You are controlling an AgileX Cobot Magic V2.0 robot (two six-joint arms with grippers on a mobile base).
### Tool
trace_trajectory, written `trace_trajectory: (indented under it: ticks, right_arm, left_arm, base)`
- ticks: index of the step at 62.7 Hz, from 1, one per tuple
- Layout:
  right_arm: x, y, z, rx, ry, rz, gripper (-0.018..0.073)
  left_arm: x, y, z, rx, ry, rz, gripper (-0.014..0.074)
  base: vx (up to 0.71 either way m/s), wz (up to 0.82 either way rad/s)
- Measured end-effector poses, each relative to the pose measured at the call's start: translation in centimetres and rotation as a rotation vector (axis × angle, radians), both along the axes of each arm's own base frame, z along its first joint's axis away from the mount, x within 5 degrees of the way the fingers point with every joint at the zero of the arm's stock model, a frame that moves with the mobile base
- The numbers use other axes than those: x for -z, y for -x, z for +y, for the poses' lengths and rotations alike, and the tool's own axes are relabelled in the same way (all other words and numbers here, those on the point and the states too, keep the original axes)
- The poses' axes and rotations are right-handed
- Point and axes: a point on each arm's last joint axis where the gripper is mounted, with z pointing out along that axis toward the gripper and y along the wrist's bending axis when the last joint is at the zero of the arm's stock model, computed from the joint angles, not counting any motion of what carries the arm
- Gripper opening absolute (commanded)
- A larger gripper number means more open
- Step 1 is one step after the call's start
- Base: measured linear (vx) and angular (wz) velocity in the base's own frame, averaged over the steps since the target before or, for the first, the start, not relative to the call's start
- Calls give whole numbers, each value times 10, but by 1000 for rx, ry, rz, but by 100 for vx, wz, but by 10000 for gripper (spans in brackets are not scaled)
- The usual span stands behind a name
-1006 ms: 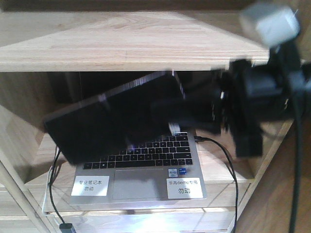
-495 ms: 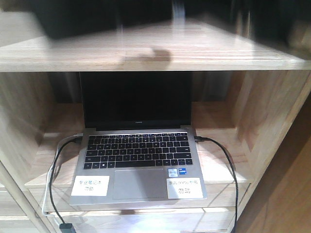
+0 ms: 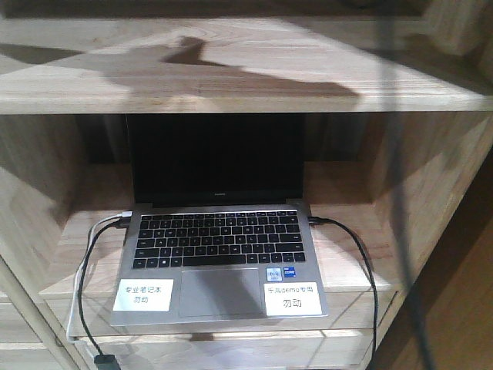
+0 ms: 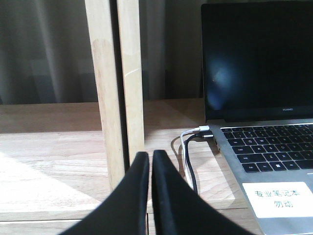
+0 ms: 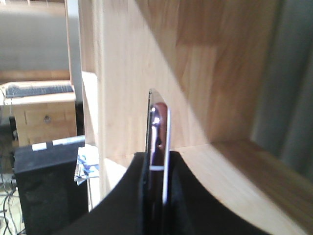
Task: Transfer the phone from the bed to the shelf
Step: 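Raise the right gripper with the phone up onto the upper shelf, then lower the phone flat onto the upper shelf and open the right gripper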
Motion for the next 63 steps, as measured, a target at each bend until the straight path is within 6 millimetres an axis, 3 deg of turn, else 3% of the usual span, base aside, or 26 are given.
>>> trace_trajectory:
  ticks: [11, 26, 39, 63]
  right_arm:
    - [13, -26, 32, 28, -12, 31, -1]
    - [43, -57, 56, 64, 5, 79, -1]
    - [65, -74, 63, 110, 54, 92, -1]
    - [71, -80, 61, 163, 98, 108, 10]
  left_arm:
    - [0, 0, 0, 0, 0, 0, 1]
    - [0, 0, 0, 0, 0, 0, 1]
    - [0, 0, 0, 0, 0, 0, 1]
    - [0, 0, 0, 0, 0, 0, 1]
  base:
    - [0, 0]
    - [0, 0]
    - [0, 0]
    - [0, 0]
